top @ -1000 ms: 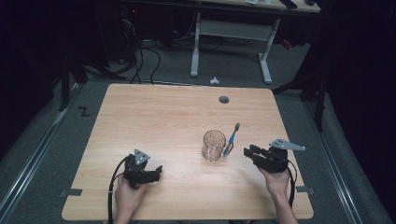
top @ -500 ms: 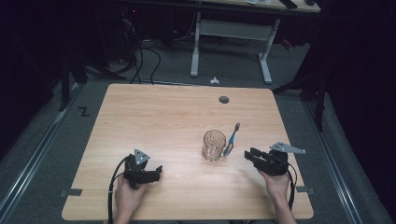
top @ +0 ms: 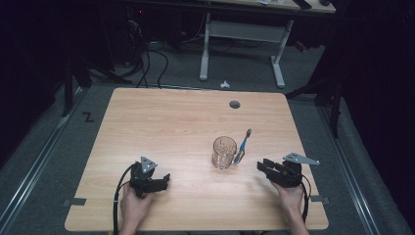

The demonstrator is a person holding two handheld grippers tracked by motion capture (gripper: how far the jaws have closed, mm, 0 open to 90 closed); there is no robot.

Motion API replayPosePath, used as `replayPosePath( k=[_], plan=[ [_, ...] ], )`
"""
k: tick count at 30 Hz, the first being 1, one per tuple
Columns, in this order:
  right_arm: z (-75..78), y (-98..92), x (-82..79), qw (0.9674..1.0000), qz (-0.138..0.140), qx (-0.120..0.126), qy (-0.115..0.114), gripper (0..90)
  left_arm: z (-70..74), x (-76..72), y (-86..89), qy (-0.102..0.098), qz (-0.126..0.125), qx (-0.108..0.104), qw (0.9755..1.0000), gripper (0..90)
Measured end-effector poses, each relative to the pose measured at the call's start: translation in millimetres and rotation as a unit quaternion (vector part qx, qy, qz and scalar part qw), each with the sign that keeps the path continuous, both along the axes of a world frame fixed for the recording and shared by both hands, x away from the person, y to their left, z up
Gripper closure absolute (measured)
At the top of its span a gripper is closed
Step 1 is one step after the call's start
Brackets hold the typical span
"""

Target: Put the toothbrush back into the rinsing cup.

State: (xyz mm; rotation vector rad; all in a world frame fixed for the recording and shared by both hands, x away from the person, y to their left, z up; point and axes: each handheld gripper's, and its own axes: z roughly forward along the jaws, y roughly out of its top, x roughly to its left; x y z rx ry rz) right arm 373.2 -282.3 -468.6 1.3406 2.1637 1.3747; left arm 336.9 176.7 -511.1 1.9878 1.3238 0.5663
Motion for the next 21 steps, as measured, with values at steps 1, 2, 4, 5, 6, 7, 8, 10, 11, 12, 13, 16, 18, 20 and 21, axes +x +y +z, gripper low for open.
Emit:
replayPosePath(
  k=[1,2,4,5,6,7,8,10,11,12,13,16,18,20,21],
  plan=[
    [-0.9,0.2,-0.2,1.0,-0.002,-0.002,0.001,60.6,0.0,0.0,0.0,0.0,0.0,0.0,1.0,15.8],
    [-2.0,0.9,-0.5,1.0,-0.002,-0.007,0.002,60.4,0.0,0.0,0.0,0.0,0.0,0.0,1.0,15.8],
    [-3.8,1.9,-1.0,0.9999,0.0,-0.01,0.004,60.2,0.0,0.0,0.0,0.0,0.0,0.0,1.0,15.8],
    [-4.3,2.1,-1.1,0.9999,0.0,-0.01,0.005,60.1,0.0,0.0,0.0,0.0,0.0,0.0,1.0,15.8],
    [-5.1,1.8,-1.1,0.9999,0.0,-0.01,0.003,59.9,0.0,0.0,0.0,0.0,0.0,0.0,1.0,15.8],
    [-5.5,1.7,-1.4,1.0,-0.002,-0.008,0.005,59.9,0.0,0.0,0.0,0.0,0.0,0.0,1.0,15.8],
    [-6.3,1.1,-1.2,1.0,-0.003,-0.008,0.004,59.8,0.0,0.0,0.0,0.0,0.0,0.0,1.0,15.8],
    [-7.7,0.6,-1.3,0.9999,-0.004,-0.009,0.006,59.6,0.0,0.0,0.0,0.0,0.0,0.0,1.0,15.8],
    [-8.5,0.4,-1.4,0.9999,-0.004,-0.01,0.007,59.6,0.0,0.0,0.0,0.0,0.0,0.0,1.0,15.8],
    [-9.4,0.4,-1.6,0.9999,-0.006,-0.009,0.009,59.4,0.0,0.0,0.0,0.0,0.0,0.0,1.0,15.8],
    [-10.1,0.3,-1.5,0.9999,-0.006,-0.011,0.009,59.4,0.0,0.0,0.0,0.0,0.0,0.0,1.0,15.8],
    [-12.6,-0.7,-1.6,0.9998,-0.008,-0.014,0.01,59.1,0.0,0.0,0.0,0.0,0.0,0.0,1.0,15.8],
    [-14.2,-1.1,-1.5,0.9997,-0.012,-0.015,0.012,58.7,0.0,0.0,0.0,0.0,0.0,0.0,1.0,15.8],
    [-15.8,-1.1,-1.4,0.9997,-0.013,-0.017,0.012,57.7,0.0,0.0,0.0,0.0,0.0,0.0,1.0,15.8],
    [-16.6,-1.0,-1.6,0.9997,-0.013,-0.017,0.011,56.8,0.0,0.0,0.0,0.0,0.0,0.0,1.0,15.8]
  ],
)
